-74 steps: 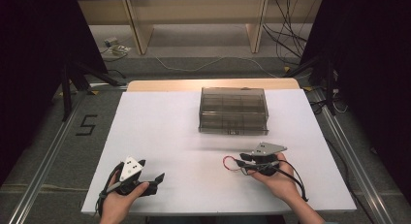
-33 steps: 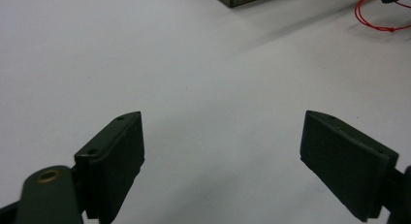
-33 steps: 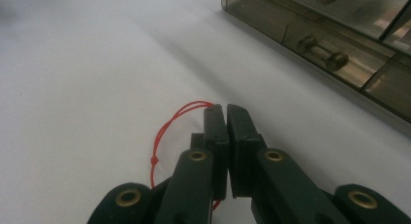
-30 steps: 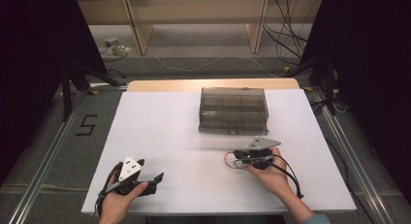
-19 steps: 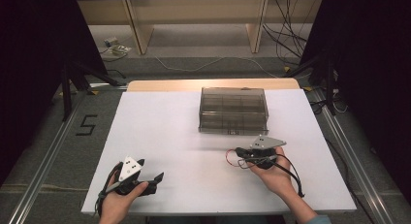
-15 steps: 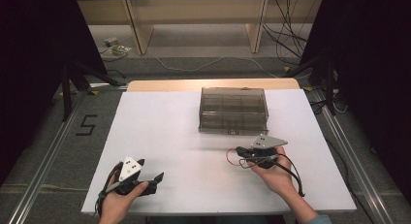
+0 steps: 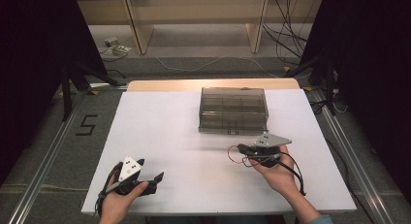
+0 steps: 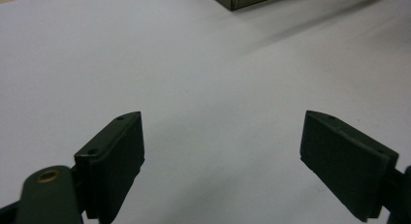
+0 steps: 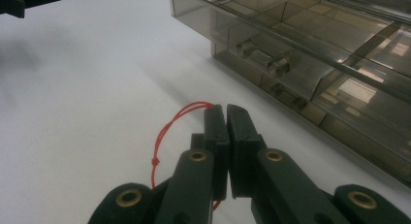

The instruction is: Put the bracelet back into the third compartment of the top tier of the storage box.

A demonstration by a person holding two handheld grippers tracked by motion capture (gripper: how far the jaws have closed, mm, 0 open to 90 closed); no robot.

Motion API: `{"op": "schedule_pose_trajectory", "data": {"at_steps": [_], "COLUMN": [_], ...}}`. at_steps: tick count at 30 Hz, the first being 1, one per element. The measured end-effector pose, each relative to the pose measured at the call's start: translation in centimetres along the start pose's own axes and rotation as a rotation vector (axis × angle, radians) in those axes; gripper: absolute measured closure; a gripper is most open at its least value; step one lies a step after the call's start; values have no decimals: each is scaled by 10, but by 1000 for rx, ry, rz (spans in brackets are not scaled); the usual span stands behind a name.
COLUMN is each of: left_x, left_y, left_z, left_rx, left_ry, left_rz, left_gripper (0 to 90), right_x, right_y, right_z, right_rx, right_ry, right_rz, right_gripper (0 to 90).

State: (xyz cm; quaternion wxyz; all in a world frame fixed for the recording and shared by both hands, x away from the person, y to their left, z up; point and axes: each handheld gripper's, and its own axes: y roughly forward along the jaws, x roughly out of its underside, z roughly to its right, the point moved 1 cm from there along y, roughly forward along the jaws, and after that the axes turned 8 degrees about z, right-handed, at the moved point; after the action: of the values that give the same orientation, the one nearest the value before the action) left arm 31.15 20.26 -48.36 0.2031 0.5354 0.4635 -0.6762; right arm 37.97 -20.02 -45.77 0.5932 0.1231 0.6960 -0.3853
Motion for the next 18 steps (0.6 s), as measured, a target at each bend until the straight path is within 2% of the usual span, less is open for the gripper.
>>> {"op": "schedule_pose_trajectory", "data": {"at_steps": [18], "left_x": [0], "left_y": [0], "left_z": [0], "left_rx": [-4], "left_ry": [0], "left_rz": [5], "left_gripper": [159], "right_x": [-7], "right_y": [-7], "right_z": [3], "right_rx": [13], "right_ry": [-2], "right_rz": [28], "right_gripper": [882]}}
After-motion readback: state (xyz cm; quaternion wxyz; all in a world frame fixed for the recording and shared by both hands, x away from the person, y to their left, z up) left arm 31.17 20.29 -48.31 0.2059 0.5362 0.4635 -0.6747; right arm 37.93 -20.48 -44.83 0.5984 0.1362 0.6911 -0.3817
